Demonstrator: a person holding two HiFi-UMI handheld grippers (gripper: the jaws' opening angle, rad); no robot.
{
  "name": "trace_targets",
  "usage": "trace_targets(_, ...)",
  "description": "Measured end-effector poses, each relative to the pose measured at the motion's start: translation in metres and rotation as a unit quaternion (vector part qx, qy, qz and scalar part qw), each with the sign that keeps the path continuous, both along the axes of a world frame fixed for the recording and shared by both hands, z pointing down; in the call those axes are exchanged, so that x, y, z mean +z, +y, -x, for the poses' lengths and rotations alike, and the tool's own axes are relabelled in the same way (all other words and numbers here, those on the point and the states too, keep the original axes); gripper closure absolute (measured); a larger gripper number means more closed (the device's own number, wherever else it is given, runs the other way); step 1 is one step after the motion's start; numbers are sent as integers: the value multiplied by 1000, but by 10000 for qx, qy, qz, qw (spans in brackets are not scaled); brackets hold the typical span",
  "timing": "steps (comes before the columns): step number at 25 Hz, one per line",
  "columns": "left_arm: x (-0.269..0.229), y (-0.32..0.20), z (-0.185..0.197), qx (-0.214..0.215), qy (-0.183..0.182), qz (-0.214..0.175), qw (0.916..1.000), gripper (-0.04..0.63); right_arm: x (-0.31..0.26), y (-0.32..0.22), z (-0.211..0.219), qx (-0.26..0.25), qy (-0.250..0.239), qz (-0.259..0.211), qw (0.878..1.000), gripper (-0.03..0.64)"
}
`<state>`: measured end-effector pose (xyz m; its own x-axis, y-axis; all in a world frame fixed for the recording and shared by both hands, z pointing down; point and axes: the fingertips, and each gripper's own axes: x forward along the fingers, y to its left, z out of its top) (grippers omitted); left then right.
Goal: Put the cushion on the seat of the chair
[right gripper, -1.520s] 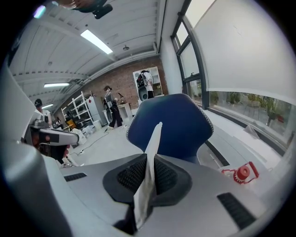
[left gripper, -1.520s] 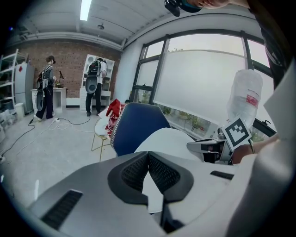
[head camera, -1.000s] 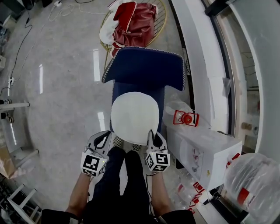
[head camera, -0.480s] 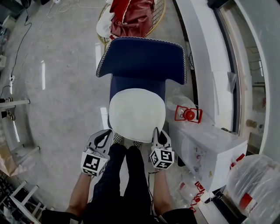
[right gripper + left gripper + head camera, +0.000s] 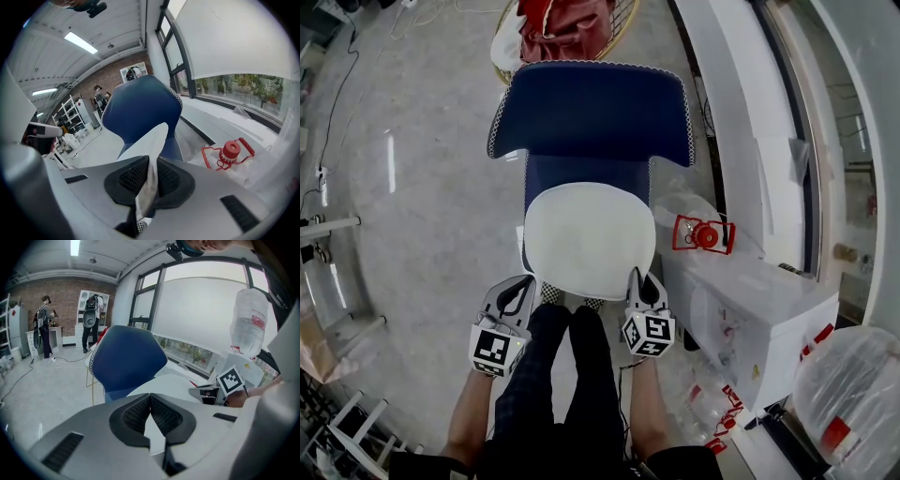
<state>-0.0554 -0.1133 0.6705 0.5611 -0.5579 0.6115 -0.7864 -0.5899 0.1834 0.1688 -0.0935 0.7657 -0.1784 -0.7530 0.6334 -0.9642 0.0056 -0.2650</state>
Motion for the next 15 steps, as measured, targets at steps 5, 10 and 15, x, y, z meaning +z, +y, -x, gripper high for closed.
trace_targets(5, 15, 1, -3, 7, -46, 19, 10000, 577, 18, 6, -9, 78, -2, 6, 10000, 566)
trace_targets(10, 32, 7, -9, 83, -108, 66, 9999, 577, 38, 16, -16, 157, -33, 66, 9998, 566)
trace_targets(15, 47, 14, -20, 153, -139, 118, 9997, 577, 62, 24, -27, 247, -76, 123, 9996, 566)
